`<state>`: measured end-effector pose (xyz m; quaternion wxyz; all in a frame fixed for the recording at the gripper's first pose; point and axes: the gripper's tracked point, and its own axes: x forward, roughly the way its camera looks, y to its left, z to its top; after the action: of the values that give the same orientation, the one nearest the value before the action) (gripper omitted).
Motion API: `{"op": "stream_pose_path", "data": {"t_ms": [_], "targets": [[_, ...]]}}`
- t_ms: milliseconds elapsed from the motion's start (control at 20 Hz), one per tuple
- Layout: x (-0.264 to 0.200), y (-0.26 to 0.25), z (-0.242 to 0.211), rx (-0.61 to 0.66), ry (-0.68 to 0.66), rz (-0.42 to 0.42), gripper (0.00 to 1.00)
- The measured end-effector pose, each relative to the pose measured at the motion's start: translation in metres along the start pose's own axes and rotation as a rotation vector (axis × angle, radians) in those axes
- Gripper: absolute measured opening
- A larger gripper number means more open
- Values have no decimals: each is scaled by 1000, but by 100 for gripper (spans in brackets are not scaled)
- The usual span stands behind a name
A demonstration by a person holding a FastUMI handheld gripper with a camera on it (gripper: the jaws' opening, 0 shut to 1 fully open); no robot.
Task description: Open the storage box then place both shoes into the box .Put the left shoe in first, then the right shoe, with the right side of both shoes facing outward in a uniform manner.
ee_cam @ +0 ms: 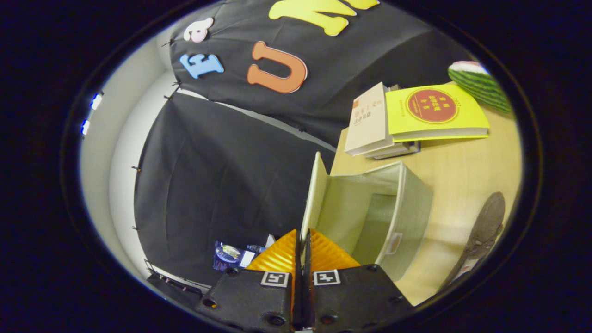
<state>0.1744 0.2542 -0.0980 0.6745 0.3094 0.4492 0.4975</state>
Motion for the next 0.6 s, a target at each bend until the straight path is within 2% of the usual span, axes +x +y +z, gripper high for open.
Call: {"op": "stream_pose_path", "data": {"t_ms": [200,600], "targets": [[22,31,11,-2,-60,-9,6],[86,103,-15,-35,-79,59,10]]}}
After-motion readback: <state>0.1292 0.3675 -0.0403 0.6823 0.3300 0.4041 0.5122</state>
